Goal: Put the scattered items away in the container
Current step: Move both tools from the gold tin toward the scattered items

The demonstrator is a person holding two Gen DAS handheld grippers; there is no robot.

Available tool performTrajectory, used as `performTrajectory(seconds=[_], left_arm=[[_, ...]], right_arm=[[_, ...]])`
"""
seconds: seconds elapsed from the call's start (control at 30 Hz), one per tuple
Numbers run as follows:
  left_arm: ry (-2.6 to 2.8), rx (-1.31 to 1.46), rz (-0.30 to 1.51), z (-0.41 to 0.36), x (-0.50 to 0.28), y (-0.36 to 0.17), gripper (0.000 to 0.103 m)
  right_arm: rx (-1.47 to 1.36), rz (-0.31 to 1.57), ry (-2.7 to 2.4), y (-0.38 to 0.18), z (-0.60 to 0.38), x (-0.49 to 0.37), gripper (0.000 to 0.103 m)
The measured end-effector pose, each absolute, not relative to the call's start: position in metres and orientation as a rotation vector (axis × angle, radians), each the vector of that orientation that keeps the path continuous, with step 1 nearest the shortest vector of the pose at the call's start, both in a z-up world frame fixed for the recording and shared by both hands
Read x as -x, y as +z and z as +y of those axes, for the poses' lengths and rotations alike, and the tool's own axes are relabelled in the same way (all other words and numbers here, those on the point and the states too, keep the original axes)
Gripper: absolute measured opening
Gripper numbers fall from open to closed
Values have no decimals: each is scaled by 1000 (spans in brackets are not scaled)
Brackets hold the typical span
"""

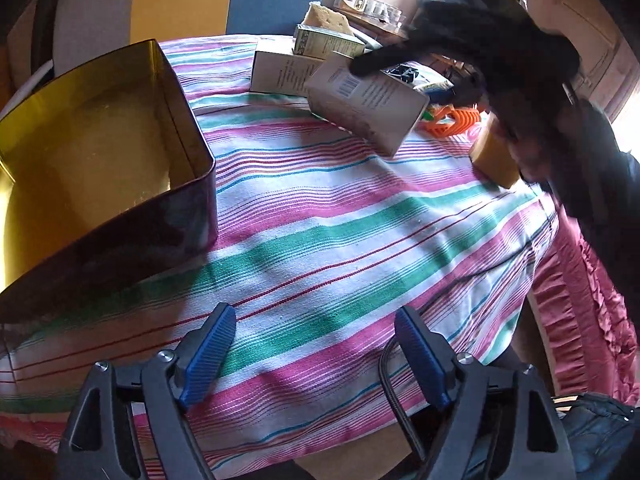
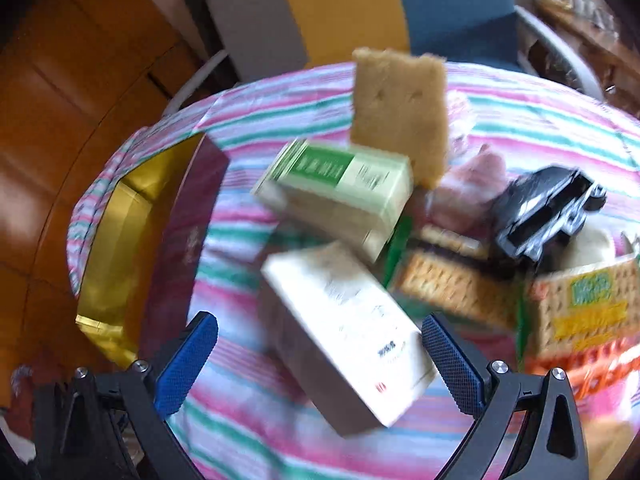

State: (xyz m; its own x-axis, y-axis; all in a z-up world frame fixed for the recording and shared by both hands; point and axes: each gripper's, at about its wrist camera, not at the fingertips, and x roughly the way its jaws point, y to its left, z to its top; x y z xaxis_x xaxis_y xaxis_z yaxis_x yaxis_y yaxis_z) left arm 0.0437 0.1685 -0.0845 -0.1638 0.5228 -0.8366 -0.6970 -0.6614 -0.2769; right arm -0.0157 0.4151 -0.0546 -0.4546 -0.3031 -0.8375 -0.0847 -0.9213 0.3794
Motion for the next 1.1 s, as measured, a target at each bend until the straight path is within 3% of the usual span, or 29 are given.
performTrajectory(seconds=[0.27, 0.57, 0.8, 1.1], left_arm=[[1886, 1308, 67, 161, -34, -82, 84], [1922, 1310, 45, 164, -39, -86, 85], [1932, 1315, 111, 171, -42, -87, 88], [1933, 1334, 117, 170, -40, -86, 88]], right_arm=[[-1580, -632, -2407, -78, 384, -71, 103], [-1600, -573, -2778, -36, 445, -159, 103], [-1253, -1030, -2994, -9, 530, -202, 103], [-1156, -1156, -2914, -29, 572, -152, 103]])
